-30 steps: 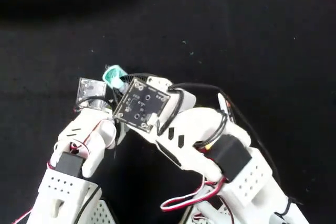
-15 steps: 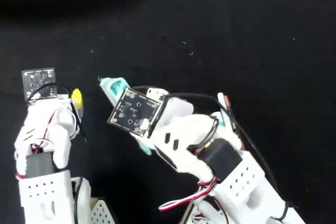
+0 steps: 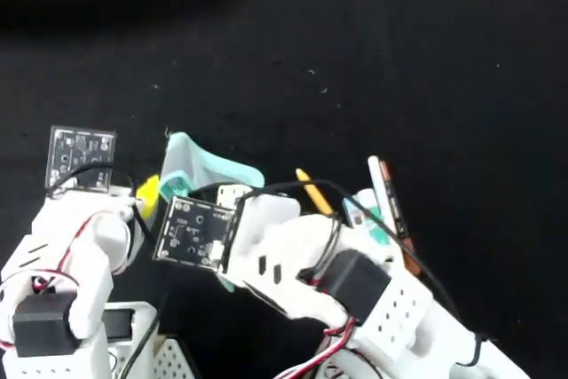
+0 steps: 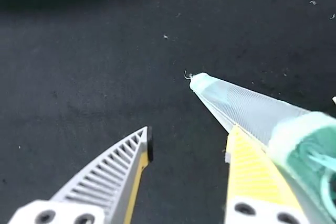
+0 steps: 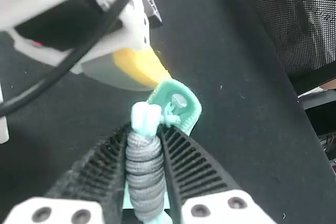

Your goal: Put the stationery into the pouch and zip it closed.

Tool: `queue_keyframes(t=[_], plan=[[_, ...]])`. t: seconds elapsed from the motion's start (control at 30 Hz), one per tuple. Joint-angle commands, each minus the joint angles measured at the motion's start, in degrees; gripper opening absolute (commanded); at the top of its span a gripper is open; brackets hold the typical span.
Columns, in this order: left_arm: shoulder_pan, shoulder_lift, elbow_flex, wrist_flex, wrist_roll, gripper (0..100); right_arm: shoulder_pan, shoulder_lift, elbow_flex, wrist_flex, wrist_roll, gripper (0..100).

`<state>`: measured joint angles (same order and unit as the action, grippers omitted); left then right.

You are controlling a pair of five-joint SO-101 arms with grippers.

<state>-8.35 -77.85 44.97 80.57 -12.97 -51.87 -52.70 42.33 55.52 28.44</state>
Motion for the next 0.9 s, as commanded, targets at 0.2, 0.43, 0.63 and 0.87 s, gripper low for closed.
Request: queue_keyframes(t=[0.2,0.43,0.63,0.87], plan=[[1.10,0.70,-6.46,0.70,-1.85,25,0.53,1.36,7.52,1.85,0.53,1.2],[1.45,0.62,-7.25,2.20,-1.85,25,0.62,1.36,7.34,1.85,0.53,1.2],[1.10,0.70,1.27,-2.02,-3.78,25,1.58,1.36,7.25,1.76,0.53,1.2],[1.36,0.70,12.62,-11.87,-0.79,25,11.87,1.27,2.77,1.32,0.09,1.2]])
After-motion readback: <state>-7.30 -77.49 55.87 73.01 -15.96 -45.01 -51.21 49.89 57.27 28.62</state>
